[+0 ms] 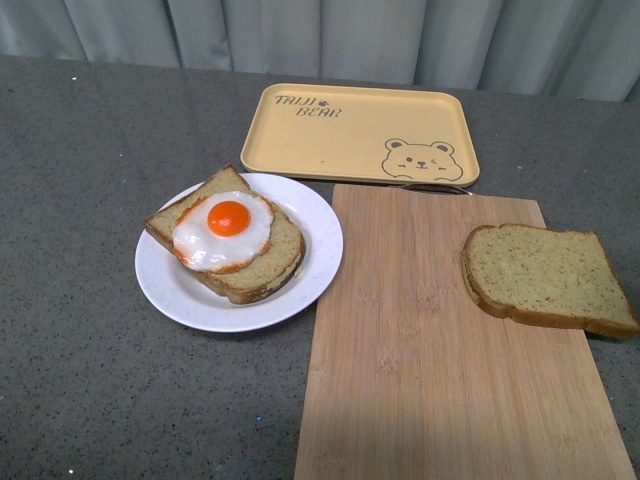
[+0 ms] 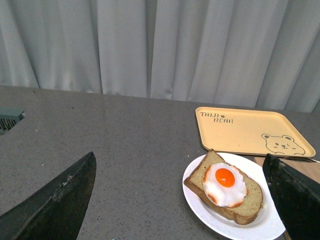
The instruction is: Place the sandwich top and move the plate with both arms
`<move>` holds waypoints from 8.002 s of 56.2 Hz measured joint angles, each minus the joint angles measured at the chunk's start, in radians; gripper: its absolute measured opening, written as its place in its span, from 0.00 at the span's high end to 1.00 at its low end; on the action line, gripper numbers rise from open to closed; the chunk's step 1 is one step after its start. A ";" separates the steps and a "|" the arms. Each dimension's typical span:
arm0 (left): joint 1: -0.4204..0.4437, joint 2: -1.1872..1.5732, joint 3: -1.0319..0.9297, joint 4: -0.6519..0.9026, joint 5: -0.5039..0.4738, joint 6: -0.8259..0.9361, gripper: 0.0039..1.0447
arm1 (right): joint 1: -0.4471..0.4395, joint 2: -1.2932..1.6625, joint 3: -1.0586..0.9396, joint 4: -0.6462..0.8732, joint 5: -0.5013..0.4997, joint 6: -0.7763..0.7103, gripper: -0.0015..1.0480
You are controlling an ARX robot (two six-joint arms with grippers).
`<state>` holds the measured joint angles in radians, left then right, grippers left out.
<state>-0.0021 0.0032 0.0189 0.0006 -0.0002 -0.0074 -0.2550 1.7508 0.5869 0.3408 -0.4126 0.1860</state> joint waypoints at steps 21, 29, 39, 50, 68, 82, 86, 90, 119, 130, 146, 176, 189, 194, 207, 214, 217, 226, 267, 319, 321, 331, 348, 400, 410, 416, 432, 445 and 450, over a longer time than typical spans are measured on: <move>0.000 0.000 0.000 0.000 0.000 0.000 0.06 | 0.054 0.346 0.216 -0.058 -0.015 0.052 0.27; 0.000 0.000 0.000 0.000 0.000 0.000 0.06 | 0.072 0.370 0.244 -0.070 -0.008 0.072 0.51; 0.000 0.000 0.000 0.000 0.000 0.000 0.06 | 0.079 0.370 0.250 -0.079 -0.008 0.077 0.77; 0.000 0.000 0.000 0.000 0.000 0.000 0.06 | 0.082 0.324 0.239 -0.112 -0.010 0.083 0.99; 0.000 0.000 0.000 0.000 0.000 0.000 0.06 | 0.102 0.164 0.183 -0.137 -0.129 0.135 0.99; 0.000 0.000 0.000 0.000 0.000 0.000 0.06 | 0.188 0.010 0.171 -0.117 -0.232 0.237 0.99; 0.000 0.000 0.000 0.000 0.000 0.000 0.06 | 0.237 0.000 0.188 -0.097 -0.245 0.277 0.99; 0.000 0.000 0.000 0.000 0.000 0.000 0.06 | 0.283 0.000 0.215 -0.077 -0.251 0.316 0.99; 0.000 0.000 0.000 0.000 0.000 0.000 0.06 | 0.623 0.295 0.490 0.177 -0.190 0.644 0.99; 0.000 0.000 0.000 0.000 0.000 0.000 0.06 | 0.708 0.427 0.543 0.182 -0.133 0.700 0.97; 0.000 0.000 0.000 0.000 0.000 0.000 0.06 | 0.651 0.330 0.360 0.175 0.055 0.534 0.50; 0.000 -0.001 0.000 0.000 0.001 0.000 0.06 | 0.496 -0.045 -0.242 1.012 0.653 -0.169 0.99; 0.000 -0.001 0.000 0.000 0.000 0.000 0.06 | 0.421 -0.278 -0.409 0.936 0.570 -0.183 0.99; 0.000 -0.001 0.000 0.000 0.000 0.000 0.06 | 0.399 -0.349 -0.446 0.896 0.554 -0.183 0.99; 0.000 -0.001 0.000 0.000 0.000 0.000 0.06 | 0.340 -0.719 -0.518 0.608 0.494 -0.183 0.99; 0.000 -0.001 0.000 0.000 0.000 0.000 0.06 | 0.273 -0.817 -0.544 0.529 0.419 -0.183 0.99; 0.000 -0.001 0.000 0.000 0.000 0.000 0.06 | 0.260 -0.858 -0.552 0.497 0.420 -0.183 0.99; 0.000 -0.001 0.000 0.000 0.000 0.000 0.06 | 0.257 -0.979 -0.571 0.398 0.413 -0.183 0.99; 0.000 -0.001 0.000 0.000 0.000 0.000 0.06 | 0.257 -1.400 -0.583 0.011 0.413 -0.183 0.99; 0.000 -0.001 0.000 0.000 0.000 0.000 0.06 | 0.257 -1.746 -0.582 -0.339 0.410 -0.184 0.96; 0.000 -0.001 0.000 0.000 0.000 0.000 0.06 | 0.257 -1.746 -0.582 -0.339 0.410 -0.185 0.89; 0.000 0.003 0.002 -0.005 -0.001 -0.002 0.06 | 0.257 -1.746 -0.582 -0.339 0.410 -0.184 0.59; -0.035 0.623 0.094 0.132 0.055 -0.345 0.06 | 0.257 -1.746 -0.582 -0.339 0.410 -0.184 0.10; -0.163 1.868 0.422 0.661 0.177 -0.591 0.06 | 0.257 -1.746 -0.582 -0.339 0.411 -0.184 0.09; -0.185 1.936 0.475 0.642 0.163 -0.570 0.06 | 0.257 -1.746 -0.582 -0.339 0.410 -0.184 0.09; -0.190 1.981 0.510 0.632 0.163 -0.579 0.23 | 0.257 -1.746 -0.582 -0.339 0.410 -0.184 0.09; -0.180 2.049 0.576 0.628 0.213 -0.672 0.66 | 0.257 -1.746 -0.582 -0.339 0.410 -0.184 0.09; -0.145 2.034 0.574 0.649 0.284 -0.768 0.94 | 0.257 -1.746 -0.582 -0.339 0.410 -0.184 0.09; -0.129 2.010 0.559 0.694 0.325 -0.818 0.96 | 0.257 -1.746 -0.582 -0.339 0.410 -0.184 0.09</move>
<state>-0.1314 2.0136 0.5781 0.6945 0.3252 -0.8257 0.0021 0.0044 0.0048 0.0017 -0.0021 0.0021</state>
